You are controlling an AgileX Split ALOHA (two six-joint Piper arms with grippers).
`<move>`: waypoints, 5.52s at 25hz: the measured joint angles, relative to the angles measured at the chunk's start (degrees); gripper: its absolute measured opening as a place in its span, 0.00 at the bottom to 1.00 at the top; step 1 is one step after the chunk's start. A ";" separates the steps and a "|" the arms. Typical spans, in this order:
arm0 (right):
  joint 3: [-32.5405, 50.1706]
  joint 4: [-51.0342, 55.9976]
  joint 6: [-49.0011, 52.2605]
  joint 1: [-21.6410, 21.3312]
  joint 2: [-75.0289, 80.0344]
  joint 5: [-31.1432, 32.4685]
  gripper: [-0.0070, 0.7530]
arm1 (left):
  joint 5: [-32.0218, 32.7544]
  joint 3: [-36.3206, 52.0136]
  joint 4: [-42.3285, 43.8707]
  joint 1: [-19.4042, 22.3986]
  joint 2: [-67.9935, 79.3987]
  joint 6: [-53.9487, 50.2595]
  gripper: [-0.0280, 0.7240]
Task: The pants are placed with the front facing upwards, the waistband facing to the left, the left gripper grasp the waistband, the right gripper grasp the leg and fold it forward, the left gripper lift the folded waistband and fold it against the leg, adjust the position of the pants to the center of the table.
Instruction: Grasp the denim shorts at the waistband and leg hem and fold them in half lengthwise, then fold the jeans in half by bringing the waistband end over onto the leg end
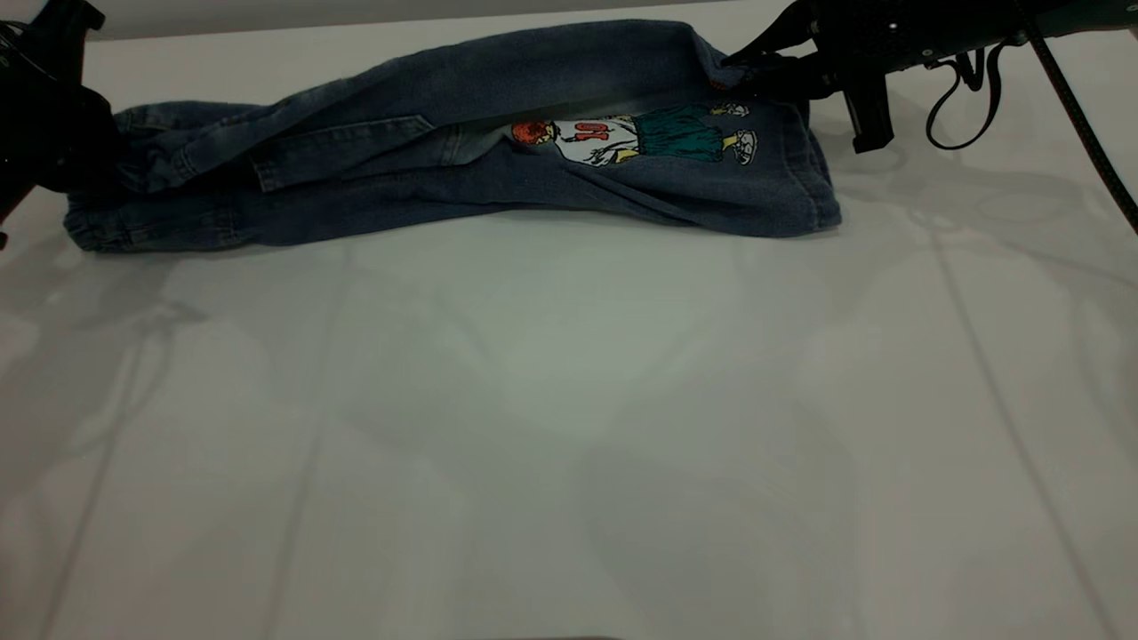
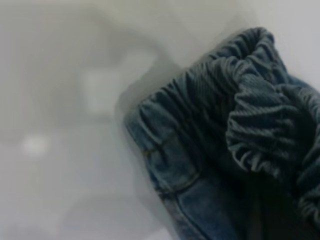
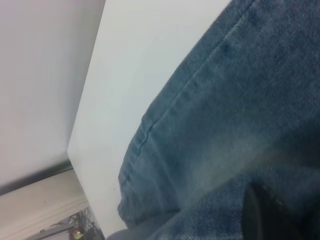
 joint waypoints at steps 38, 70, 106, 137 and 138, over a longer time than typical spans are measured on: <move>0.00 0.05 5.58 -0.11 0.00 -1.98 0.11 | -11.67 0.00 4.90 1.71 0.35 -5.87 0.69; -7.72 -0.10 -4.82 -1.38 0.00 8.93 0.67 | 4.27 -0.04 46.19 2.08 -6.76 -5.49 0.75; -24.08 -47.95 5.37 9.23 0.00 12.63 0.68 | 37.28 -0.11 12.98 6.46 -12.42 47.06 0.59; -24.08 -47.90 5.38 9.23 0.00 12.38 0.68 | 43.75 -10.40 -74.37 22.10 10.91 115.84 0.79; -24.08 -47.83 5.38 9.23 0.00 12.38 0.68 | 43.75 -10.40 -76.48 22.10 11.36 117.71 0.78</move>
